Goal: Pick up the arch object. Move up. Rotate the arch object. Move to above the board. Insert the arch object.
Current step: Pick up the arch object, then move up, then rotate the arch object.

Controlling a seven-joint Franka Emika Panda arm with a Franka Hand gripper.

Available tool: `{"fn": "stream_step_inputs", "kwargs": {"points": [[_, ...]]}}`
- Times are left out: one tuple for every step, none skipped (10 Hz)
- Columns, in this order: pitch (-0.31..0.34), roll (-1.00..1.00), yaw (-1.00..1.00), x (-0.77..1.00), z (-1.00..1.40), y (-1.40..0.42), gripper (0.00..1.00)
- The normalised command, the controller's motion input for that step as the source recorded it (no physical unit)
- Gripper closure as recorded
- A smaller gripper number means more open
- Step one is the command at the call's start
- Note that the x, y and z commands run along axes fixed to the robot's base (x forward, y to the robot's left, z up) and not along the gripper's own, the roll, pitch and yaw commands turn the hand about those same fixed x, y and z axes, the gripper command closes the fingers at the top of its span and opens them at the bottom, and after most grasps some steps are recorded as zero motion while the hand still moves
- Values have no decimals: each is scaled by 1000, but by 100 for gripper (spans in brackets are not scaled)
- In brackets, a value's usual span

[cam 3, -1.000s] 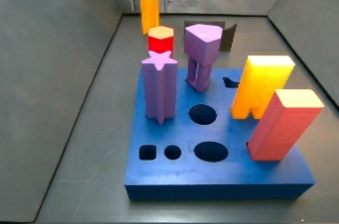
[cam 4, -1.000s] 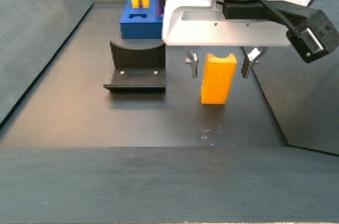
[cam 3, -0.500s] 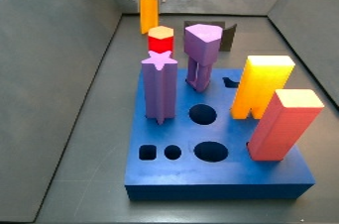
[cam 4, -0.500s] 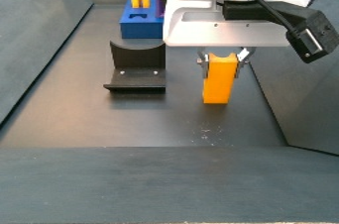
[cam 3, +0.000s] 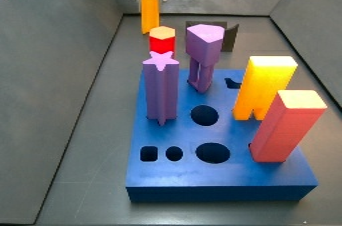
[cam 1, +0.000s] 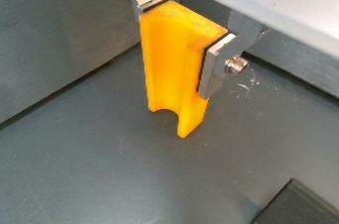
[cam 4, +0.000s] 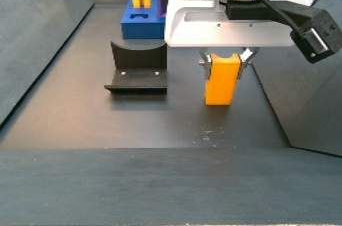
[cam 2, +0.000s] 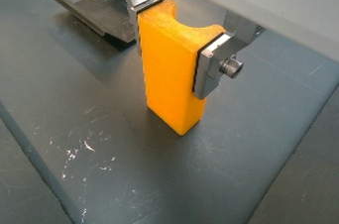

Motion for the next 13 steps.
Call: {"fn": "stream_step_inputs", "kwargs": {"points": [[0, 0, 0, 0, 0, 0, 100], [0, 0, 0, 0, 0, 0, 100], [0, 0, 0, 0, 0, 0, 100], [0, 0, 0, 0, 833, 0, 100], [20, 6, 1, -47, 805, 89, 100], [42, 8, -10, -57, 703, 67, 100], [46, 17, -20, -41, 572, 39, 100], [52, 36, -27, -27, 372, 27, 100], [54, 44, -28, -24, 263, 22, 100], [0, 0, 0, -201, 1000, -720, 100], [-8, 5, 14, -202, 1000, -731, 100], [-24, 21, 24, -199, 1000, -690, 100], [-25, 50, 27, -174, 1000, -598, 100]]}}
